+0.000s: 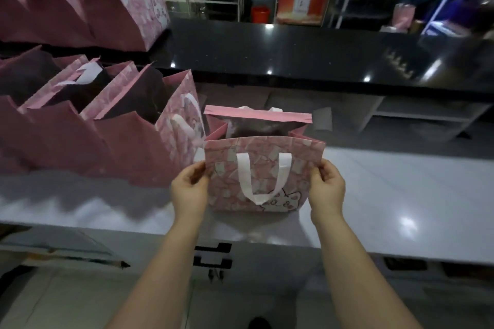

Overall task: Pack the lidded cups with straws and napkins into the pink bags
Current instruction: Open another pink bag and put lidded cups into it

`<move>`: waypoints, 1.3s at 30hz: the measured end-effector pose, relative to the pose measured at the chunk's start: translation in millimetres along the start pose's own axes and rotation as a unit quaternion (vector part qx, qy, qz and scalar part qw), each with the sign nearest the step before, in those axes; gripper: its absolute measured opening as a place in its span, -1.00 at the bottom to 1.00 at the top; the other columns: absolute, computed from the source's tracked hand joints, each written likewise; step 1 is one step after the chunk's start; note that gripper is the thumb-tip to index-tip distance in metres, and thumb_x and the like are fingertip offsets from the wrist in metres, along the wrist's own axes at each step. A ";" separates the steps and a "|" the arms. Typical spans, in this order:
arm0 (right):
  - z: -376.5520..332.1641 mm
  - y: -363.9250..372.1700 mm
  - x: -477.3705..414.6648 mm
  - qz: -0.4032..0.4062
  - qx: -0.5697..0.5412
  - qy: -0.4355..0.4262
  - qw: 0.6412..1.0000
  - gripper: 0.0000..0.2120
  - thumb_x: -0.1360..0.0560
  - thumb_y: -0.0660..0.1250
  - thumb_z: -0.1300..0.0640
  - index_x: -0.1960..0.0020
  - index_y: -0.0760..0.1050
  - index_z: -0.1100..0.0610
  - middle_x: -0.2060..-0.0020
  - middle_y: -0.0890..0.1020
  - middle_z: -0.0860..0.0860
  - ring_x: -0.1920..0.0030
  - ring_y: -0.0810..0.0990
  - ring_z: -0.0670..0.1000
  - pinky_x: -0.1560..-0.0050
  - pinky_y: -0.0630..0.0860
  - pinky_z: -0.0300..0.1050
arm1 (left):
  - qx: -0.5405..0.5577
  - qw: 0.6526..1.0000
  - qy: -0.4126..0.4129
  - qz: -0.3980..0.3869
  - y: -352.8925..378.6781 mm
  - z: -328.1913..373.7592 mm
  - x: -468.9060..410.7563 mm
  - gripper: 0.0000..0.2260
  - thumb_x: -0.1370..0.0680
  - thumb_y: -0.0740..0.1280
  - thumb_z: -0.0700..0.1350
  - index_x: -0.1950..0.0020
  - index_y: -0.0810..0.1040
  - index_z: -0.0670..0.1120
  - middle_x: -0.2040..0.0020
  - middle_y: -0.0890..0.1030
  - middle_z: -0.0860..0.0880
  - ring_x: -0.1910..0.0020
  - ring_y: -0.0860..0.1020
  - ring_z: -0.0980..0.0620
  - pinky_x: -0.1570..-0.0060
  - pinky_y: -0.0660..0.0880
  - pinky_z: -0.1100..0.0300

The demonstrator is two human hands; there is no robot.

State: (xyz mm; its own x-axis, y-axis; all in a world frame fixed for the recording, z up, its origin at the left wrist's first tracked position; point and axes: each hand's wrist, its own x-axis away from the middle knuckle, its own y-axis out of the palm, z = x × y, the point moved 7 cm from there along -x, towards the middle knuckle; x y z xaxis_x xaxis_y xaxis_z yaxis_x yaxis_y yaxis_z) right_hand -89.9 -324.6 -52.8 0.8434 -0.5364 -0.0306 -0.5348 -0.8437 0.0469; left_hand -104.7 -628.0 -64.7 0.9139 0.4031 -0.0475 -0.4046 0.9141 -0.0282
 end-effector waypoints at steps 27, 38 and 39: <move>-64.4 -459.9 117.1 0.494 -0.064 -0.087 0.863 -0.83 -0.51 0.41 0.18 -0.11 0.61 0.13 0.02 0.71 0.06 0.00 0.68 0.07 -0.03 0.63 0.04 | 0.226 0.855 -0.115 -0.453 390.6 99.9 301.6 -0.75 -0.61 0.31 -0.16 0.14 0.70 0.13 0.13 0.70 0.10 0.18 0.67 0.14 0.31 0.58 0.25; -78.9 -671.5 69.0 0.508 -0.111 -0.112 0.847 -0.82 -0.51 0.38 0.30 0.16 0.59 0.03 0.28 0.70 -0.07 0.27 0.65 -0.09 0.30 0.58 -0.20 | 0.214 0.809 -0.058 -0.544 552.5 113.6 436.5 -0.80 -0.44 0.46 -0.12 -0.04 0.69 0.05 -0.06 0.69 -0.04 -0.05 0.66 0.02 0.06 0.61 0.18; -78.5 -685.7 61.8 0.499 -0.107 -0.111 0.853 -0.83 -0.51 0.37 0.30 0.15 0.59 0.04 0.29 0.70 -0.07 0.29 0.65 -0.11 0.32 0.57 -0.23 | 0.195 0.809 -0.053 -0.552 564.9 107.7 441.3 -0.78 -0.43 0.47 -0.14 -0.06 0.68 0.05 -0.07 0.69 -0.03 -0.06 0.65 0.03 0.05 0.61 0.19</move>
State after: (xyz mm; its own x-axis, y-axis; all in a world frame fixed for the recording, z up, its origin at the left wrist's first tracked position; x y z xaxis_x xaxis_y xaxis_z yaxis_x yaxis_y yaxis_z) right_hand 332.9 222.6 -8.4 -0.0691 -0.9960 -0.0561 -0.9391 0.0460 0.3405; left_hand 73.4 71.0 5.9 0.7181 -0.6851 -0.1226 0.6816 0.6567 0.3228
